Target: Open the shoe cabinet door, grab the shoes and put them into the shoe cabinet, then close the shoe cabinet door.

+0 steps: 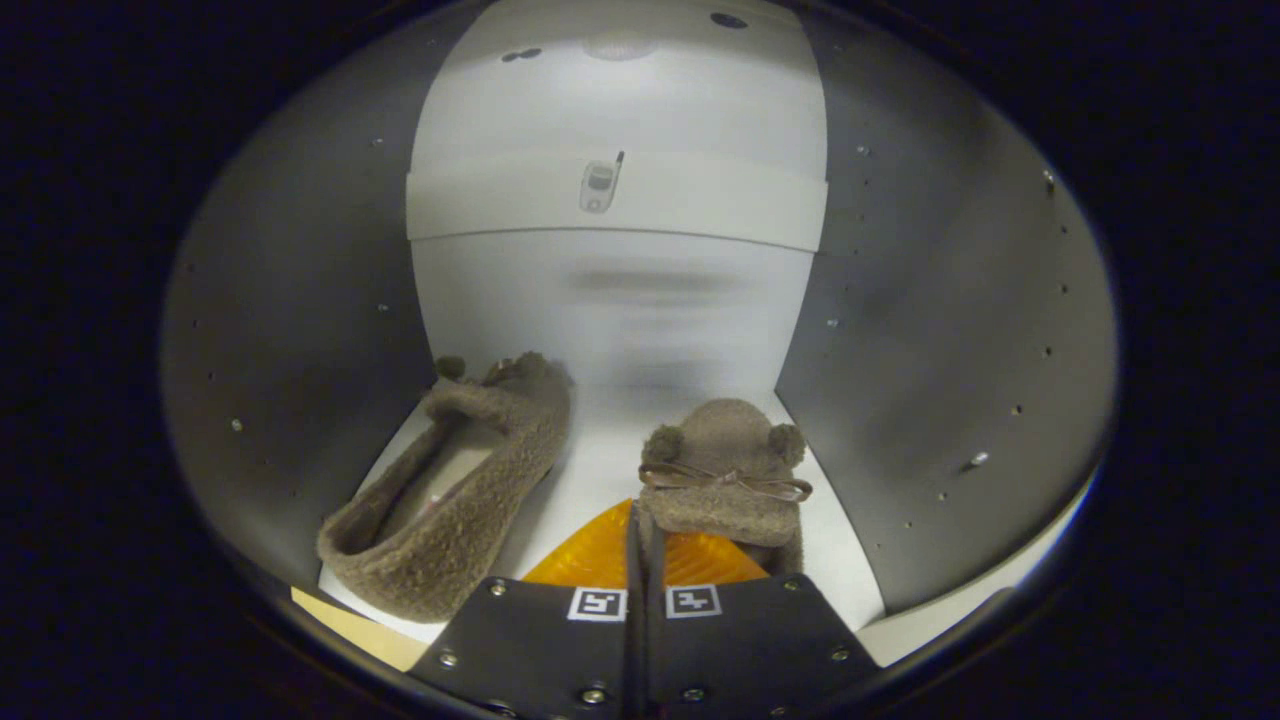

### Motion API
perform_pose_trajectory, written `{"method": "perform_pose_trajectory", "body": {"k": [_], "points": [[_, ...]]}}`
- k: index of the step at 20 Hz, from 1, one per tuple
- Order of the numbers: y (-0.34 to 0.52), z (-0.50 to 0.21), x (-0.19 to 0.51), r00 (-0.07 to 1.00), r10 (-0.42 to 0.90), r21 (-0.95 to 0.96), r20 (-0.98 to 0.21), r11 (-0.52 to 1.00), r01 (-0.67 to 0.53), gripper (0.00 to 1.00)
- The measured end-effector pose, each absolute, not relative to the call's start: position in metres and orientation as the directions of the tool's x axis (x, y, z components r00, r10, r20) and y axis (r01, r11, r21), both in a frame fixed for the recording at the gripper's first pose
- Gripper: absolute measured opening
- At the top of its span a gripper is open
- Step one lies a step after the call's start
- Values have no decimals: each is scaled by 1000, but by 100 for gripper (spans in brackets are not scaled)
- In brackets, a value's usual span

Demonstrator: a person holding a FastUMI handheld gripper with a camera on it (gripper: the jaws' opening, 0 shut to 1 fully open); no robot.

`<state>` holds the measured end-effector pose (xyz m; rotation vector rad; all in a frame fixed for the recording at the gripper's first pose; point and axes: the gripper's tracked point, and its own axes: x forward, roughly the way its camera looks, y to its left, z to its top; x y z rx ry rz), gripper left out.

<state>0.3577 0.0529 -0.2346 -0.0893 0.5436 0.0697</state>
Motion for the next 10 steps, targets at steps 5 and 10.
{"method": "perform_pose_trajectory", "body": {"k": [5, 10], "points": [[56, -238, 382, 853, 63, -61, -518, 992, -111, 0], [57, -249, 395, 846, 57, -53, -529, 994, -100, 25]]}}
